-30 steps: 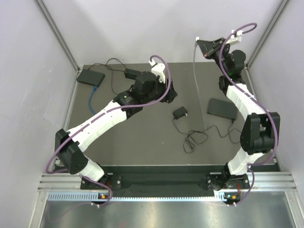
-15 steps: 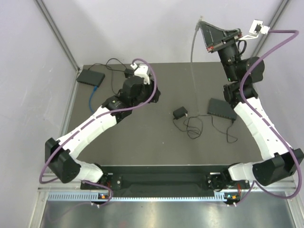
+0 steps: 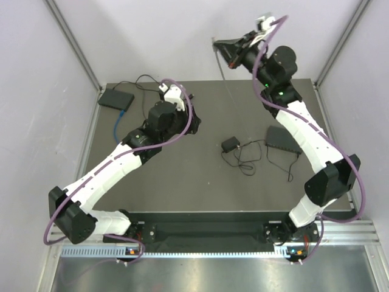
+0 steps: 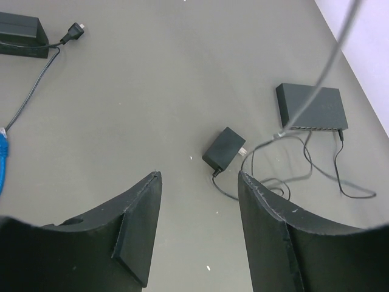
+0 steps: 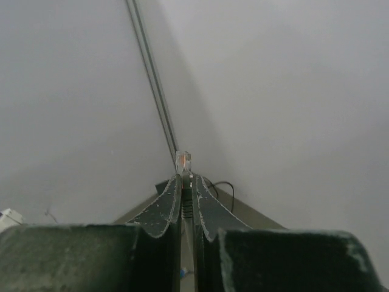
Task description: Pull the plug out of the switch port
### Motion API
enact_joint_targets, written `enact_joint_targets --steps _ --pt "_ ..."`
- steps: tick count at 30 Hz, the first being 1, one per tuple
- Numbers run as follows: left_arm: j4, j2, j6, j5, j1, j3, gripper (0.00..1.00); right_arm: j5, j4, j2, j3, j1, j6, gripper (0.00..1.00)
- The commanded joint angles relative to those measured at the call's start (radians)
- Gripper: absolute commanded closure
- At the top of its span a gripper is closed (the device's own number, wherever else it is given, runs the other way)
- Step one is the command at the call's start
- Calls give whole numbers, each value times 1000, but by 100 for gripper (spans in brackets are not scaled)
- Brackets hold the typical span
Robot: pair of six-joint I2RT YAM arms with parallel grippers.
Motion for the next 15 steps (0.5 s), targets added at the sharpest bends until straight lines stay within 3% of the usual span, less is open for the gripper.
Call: enact_joint_targets --steps 1,3,4,6,9,10,12,15 --pt "64 -41 5 21 9 -17 41 20 -119 -15 80 38 -253 100" --pt "67 -33 5 27 12 -20 41 40 -128 -15 74 50 -291 100" --pt "71 -29 5 32 12 -22 41 117 -160 -9 89 68 -407 100" --pt "71 -16 2 46 12 -20 41 181 -195 3 95 113 -488 100" --pt "106 14 -1 86 14 -39 41 270 -193 -9 60 114 -444 100" --pt "120 25 5 178 14 -46 40 349 -145 -34 10 114 -398 100" --pt "214 57 23 275 14 -94 29 425 -57 -122 -123 108 -311 100" --pt "313 147 2 482 12 -111 22 465 -62 -187 -164 91 -200 100"
